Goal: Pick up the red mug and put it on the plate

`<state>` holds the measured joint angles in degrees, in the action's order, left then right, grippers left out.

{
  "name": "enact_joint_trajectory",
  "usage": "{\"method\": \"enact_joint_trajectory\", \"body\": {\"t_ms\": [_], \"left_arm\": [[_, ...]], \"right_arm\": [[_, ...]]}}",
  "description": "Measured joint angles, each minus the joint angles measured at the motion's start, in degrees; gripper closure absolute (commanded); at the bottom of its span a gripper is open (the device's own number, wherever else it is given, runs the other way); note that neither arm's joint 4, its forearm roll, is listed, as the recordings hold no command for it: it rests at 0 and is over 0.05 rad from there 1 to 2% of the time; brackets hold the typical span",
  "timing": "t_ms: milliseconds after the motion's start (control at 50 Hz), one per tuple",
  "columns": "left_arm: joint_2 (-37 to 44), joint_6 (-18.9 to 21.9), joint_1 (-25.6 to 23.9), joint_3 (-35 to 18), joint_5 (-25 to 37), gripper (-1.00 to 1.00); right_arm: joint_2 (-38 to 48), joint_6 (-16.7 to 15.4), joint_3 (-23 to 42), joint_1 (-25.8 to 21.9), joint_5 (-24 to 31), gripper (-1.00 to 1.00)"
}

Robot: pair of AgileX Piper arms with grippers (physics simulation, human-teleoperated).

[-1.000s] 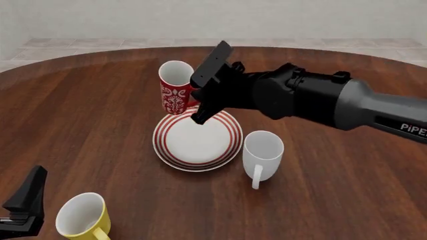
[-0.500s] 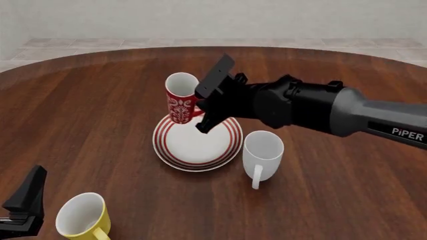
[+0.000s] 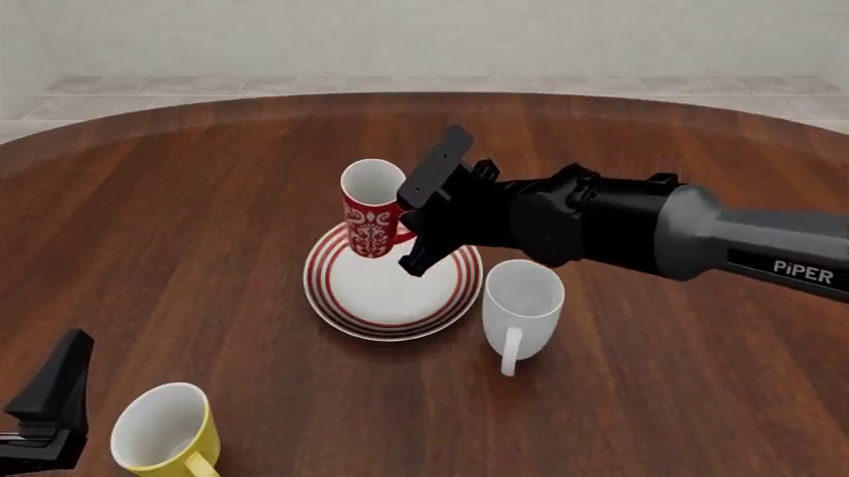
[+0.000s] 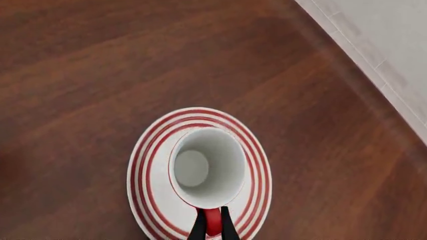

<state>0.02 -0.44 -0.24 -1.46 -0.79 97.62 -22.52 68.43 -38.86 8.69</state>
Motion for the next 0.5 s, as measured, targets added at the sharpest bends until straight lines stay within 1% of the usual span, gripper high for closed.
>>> {"method": "enact_joint_trajectory", "body": {"t_ms": [500], "left_arm": [[0.0, 0.0, -0.1, -0.3, 0.3, -1.0]], "right_arm": [[0.9, 0.1, -1.6, 0.9, -1.0, 1.0]]}}
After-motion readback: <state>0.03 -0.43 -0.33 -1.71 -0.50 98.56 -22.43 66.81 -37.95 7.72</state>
